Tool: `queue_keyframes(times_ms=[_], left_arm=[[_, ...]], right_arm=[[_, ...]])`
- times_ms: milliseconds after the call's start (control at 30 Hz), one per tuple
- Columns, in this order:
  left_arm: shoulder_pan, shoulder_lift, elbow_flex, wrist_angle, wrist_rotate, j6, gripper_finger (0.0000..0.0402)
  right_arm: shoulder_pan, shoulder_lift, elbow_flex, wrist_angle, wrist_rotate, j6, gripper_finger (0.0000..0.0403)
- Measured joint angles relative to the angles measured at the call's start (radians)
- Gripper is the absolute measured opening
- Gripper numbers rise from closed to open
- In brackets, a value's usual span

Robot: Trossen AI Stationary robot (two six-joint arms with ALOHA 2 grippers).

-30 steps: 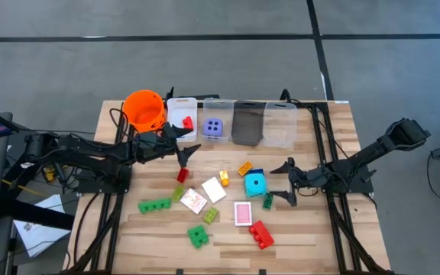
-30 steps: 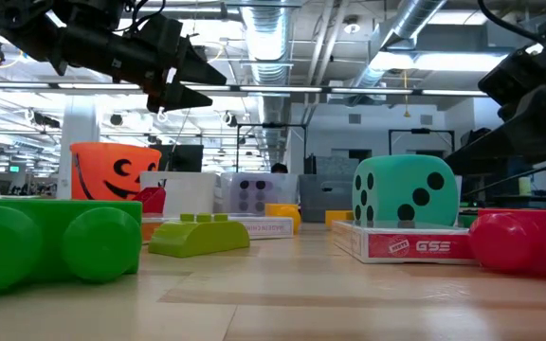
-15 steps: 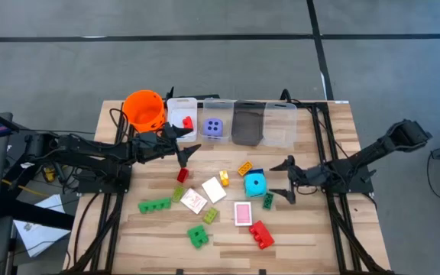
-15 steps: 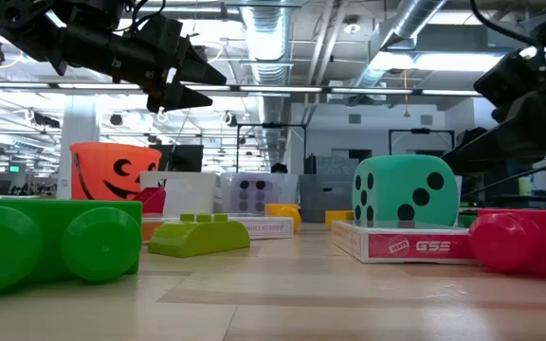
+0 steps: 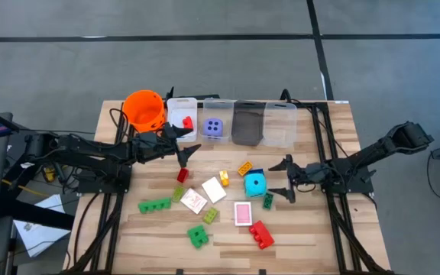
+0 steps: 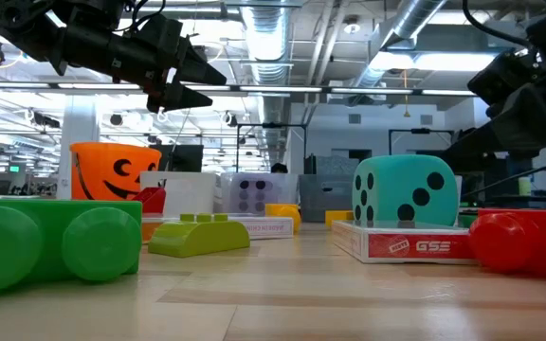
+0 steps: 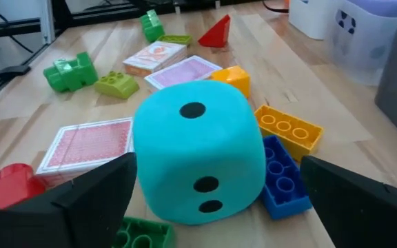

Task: Pick & Place Toys
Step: Put the blue dice into the left transparent bin

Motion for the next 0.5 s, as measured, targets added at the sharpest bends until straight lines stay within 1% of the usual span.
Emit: queue_keyframes(times_ms=[300, 500], left_arm=[[0.000, 0.000, 0.000, 0.000, 0.000, 0.000, 0.0358], [0.000, 0.000, 0.000, 0.000, 0.000, 0.000, 0.0358]], right_arm=[[-0.011, 0.000, 0.000, 0.020, -0.002, -0.027, 0.0400], [-0.011, 0.001, 0.017, 0.030, -0.037, -0.028, 0.0400]])
